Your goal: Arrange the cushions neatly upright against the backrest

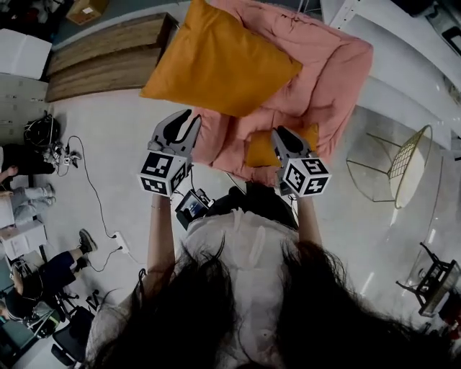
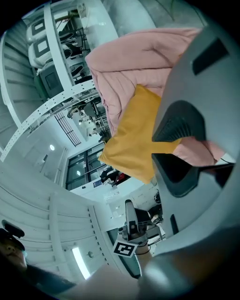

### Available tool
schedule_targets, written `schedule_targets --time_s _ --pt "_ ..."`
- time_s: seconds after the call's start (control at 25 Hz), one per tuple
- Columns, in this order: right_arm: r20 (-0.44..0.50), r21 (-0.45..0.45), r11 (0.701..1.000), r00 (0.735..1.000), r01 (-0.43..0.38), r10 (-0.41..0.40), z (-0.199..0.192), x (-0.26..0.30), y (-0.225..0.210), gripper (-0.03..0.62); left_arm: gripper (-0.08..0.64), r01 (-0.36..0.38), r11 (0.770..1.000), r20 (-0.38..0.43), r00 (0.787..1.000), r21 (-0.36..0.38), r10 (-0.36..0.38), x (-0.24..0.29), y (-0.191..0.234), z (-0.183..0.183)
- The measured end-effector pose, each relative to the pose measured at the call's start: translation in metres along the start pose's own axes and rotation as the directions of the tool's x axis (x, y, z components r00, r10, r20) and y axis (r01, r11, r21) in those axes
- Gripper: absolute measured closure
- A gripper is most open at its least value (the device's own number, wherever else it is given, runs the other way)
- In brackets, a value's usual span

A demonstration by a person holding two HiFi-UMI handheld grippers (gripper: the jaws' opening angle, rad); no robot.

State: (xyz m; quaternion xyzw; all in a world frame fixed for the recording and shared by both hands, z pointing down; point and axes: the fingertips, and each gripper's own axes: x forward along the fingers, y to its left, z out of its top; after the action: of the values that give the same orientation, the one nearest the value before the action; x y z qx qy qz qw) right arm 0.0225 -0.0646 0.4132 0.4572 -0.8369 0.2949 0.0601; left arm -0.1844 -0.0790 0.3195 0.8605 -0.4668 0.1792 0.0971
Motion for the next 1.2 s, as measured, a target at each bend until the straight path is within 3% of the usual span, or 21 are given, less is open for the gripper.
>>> schedule_targets --time_s 0.16,0.36,0.56,0.68,0.76,0.84,1.04,1.2 --pt "-0.010 -0.007 1.000 1.000 -0.023 0.023 0.011 0.032 -0.036 0.508 0.466 -0.029 0.999 -0.030 0.999 0.042 0.030 0.032 0.026 0.020" --pt "-0.047 0.021 0.999 0.998 -0.031 0.032 0.013 0.069 -0.081 0.507 0.397 -0.067 0.990 -0.084 0.993 0.125 0.078 0.065 0.067 0.050" --pt "-0.084 0.081 0.996 0.995 -0.037 0.043 -0.004 0.095 -0.114 0.502 0.319 -0.104 0.987 -0.111 0.987 0.126 0.118 0.102 0.111 0.076" --pt "-0.115 0.133 0.990 0.991 -0.051 0.067 -0.018 0.109 -0.131 0.455 0.271 -0.110 0.985 -0.151 0.980 0.132 0.129 0.134 0.131 0.085" --pt "-0.145 0.186 0.980 0.985 -0.066 0.094 -0.032 0.118 -0.141 0.372 0.258 -0.103 0.983 -0.186 0.974 0.153 0.131 0.152 0.137 0.086" --pt "-0.160 0.231 0.970 0.981 -0.069 0.108 -0.043 0.129 -0.156 0.337 0.253 -0.103 0.976 -0.219 0.965 0.193 0.145 0.166 0.143 0.086" --pt "-0.105 0.373 0.927 0.992 -0.024 0.068 -0.060 0.152 -0.205 0.322 0.253 -0.092 0.950 -0.302 0.935 0.300 0.186 0.191 0.147 0.080" --pt "-0.041 0.467 0.882 0.995 -0.065 0.095 -0.058 0.184 -0.227 0.316 0.256 -0.115 0.928 -0.310 0.922 0.355 0.233 0.195 0.158 0.080"
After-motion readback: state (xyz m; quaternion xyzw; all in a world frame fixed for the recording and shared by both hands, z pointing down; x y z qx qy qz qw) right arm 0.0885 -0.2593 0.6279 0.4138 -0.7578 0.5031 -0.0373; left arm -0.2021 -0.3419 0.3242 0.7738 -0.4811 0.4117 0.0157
